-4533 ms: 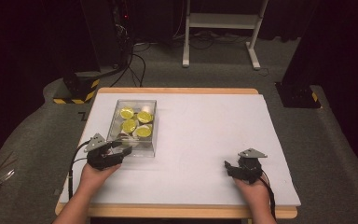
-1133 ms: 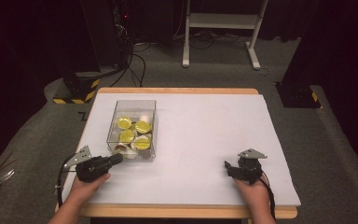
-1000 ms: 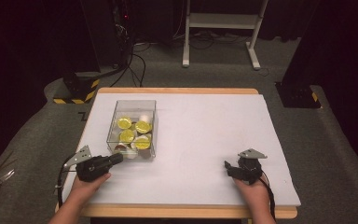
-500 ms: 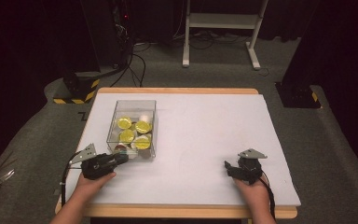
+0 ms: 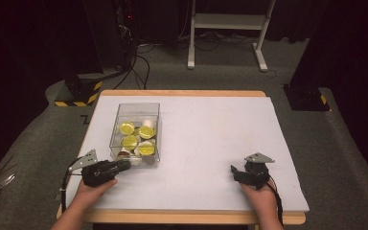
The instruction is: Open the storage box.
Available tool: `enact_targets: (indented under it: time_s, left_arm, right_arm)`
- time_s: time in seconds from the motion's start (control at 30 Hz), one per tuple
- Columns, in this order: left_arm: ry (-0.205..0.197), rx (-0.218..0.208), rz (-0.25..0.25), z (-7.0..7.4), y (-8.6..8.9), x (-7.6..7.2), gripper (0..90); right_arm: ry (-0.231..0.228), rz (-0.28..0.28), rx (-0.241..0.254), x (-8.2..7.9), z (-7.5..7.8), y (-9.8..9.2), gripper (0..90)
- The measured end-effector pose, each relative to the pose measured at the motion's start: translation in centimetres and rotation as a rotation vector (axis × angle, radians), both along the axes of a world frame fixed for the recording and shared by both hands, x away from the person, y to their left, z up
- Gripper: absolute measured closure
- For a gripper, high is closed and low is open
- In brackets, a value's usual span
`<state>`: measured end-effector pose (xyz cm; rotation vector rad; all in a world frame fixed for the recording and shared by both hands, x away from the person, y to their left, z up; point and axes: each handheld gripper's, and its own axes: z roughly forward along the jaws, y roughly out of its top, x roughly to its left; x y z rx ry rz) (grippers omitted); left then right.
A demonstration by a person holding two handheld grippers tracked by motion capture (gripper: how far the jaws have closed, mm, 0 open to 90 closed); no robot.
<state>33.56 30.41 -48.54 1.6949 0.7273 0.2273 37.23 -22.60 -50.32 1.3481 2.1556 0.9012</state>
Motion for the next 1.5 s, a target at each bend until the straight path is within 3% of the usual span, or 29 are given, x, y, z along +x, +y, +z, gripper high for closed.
enact_targets:
  time_s: [0.47, 1.5]
  left_arm:
    - [0.01, -0.027, -0.005, -0.2, 0.1, -1.5, 80.1]
    - [0.018, -0.026, -0.062, -0.2, 0.2, -5.1, 81.8]
  right_arm:
    - [0.0, 0.0, -0.001, 0.0, 0.0, 0.0, 27.5]
    - [-0.002, -0.003, -0.002, 0.0, 0.0, 0.0, 27.6]
